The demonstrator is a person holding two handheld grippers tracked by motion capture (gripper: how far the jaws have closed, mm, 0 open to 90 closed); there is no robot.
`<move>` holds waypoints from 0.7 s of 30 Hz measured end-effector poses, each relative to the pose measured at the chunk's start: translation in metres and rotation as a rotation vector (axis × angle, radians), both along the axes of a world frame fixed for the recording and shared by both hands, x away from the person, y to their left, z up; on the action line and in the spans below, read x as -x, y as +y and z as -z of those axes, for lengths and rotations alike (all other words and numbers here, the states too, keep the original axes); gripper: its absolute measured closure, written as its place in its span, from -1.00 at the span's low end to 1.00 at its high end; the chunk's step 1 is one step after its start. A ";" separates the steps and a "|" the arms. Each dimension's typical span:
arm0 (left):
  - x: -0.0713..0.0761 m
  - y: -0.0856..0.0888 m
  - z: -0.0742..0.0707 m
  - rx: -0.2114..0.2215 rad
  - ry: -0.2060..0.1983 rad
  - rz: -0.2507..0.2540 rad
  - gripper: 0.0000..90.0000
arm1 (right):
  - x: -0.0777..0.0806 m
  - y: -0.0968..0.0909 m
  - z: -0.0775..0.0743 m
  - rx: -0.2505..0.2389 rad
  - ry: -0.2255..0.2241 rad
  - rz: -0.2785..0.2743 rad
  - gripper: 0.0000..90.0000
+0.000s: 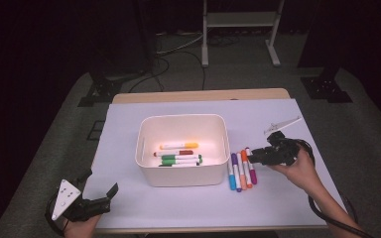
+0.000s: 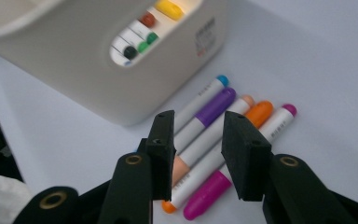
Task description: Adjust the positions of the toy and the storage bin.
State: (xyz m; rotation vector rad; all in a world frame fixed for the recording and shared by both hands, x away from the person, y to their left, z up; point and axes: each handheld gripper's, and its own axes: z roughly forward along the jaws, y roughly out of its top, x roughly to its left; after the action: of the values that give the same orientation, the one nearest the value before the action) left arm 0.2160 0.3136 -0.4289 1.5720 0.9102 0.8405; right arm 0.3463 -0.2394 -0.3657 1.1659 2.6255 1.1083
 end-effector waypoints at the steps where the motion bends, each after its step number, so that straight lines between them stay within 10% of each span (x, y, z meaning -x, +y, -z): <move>1: 0.000 0.000 0.000 0.000 0.000 0.000 -1.00 | -0.001 -0.001 0.006 0.012 0.003 0.012 0.40; 21: 0.001 0.001 0.000 0.003 -0.003 -0.003 -1.00 | -0.018 0.000 0.061 0.114 0.036 0.124 0.39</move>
State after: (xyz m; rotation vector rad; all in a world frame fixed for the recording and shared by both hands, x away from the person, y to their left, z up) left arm 0.2154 0.3151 -0.4289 1.5673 0.9118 0.8430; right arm 0.3640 -0.2391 -0.4264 1.3157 2.5642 0.9124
